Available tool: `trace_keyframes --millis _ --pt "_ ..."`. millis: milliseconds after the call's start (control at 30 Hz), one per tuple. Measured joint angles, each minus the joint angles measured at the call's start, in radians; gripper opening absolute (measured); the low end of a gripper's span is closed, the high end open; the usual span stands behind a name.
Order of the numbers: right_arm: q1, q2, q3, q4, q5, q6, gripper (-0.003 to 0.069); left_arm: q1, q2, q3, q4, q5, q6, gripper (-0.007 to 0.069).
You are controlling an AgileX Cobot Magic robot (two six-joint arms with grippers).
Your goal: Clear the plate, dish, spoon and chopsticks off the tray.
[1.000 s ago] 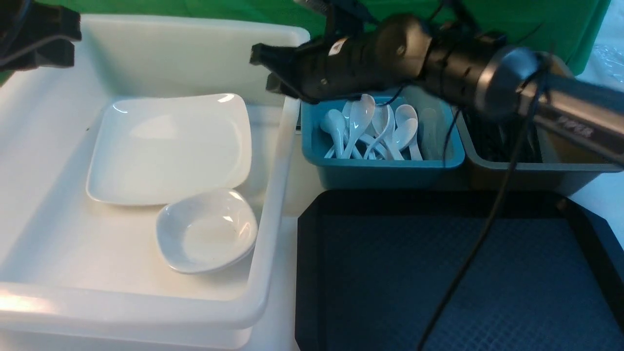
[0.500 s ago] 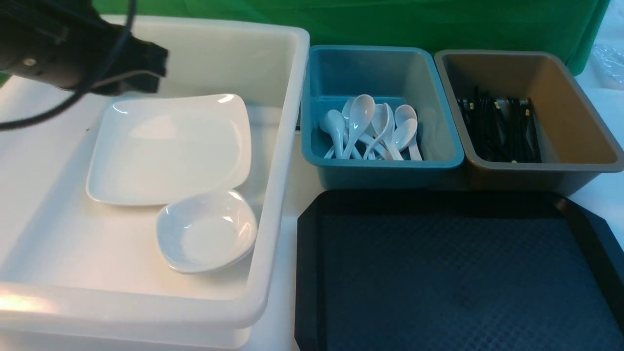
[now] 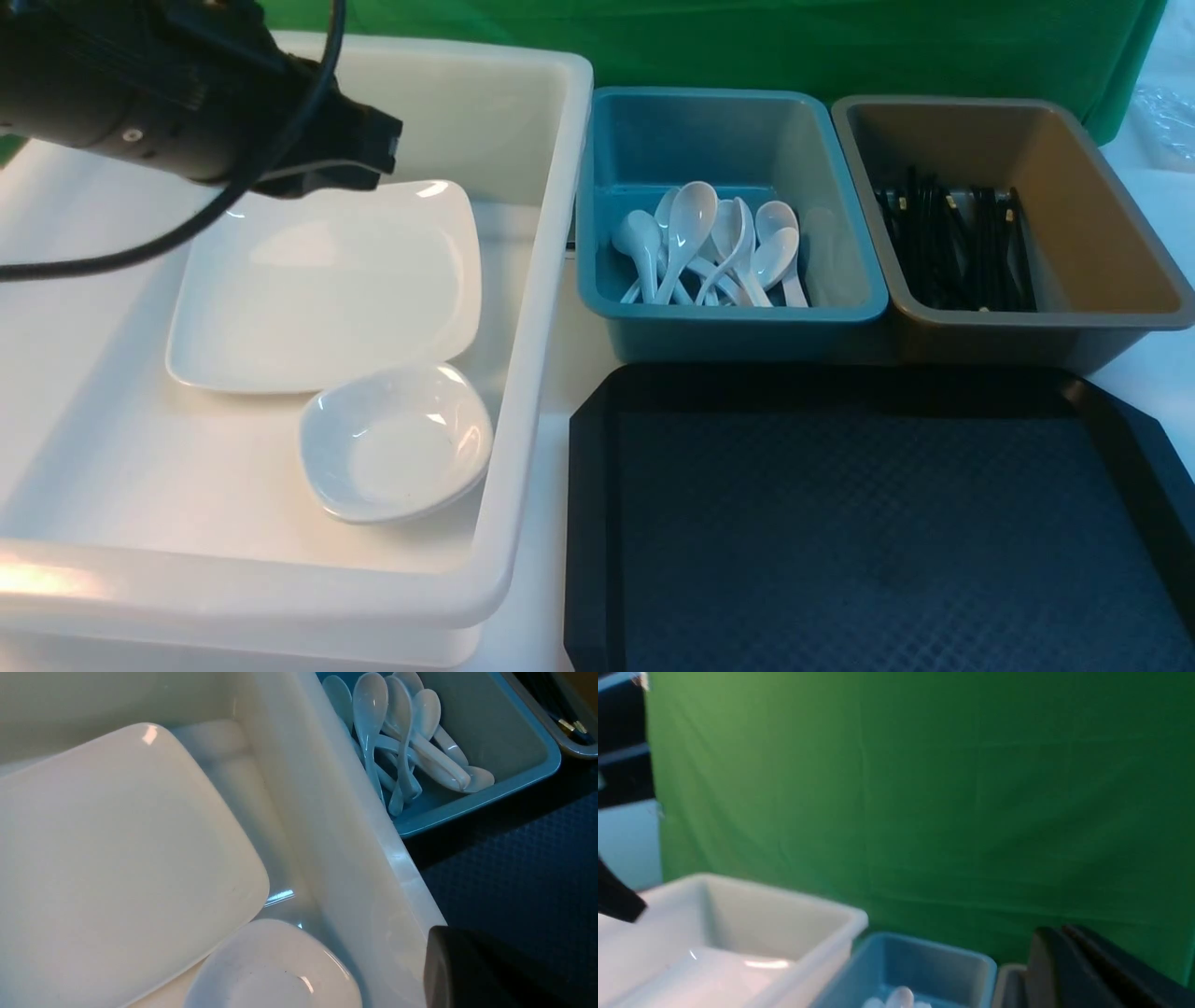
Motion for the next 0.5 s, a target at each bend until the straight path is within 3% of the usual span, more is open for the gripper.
trace_keyframes --millis 233,500 --pt "0.000 -0.186 0.124 0.000 -0.069 0.004 0.0026 0.000 -0.002 0.000 -0.035 0.039 0.023 0.0003" --pt "0.000 -0.211 0.129 0.000 -0.086 0.004 0.0038 -0.001 -0.125 0.072 -0.044 0.010 0.030 0.0003"
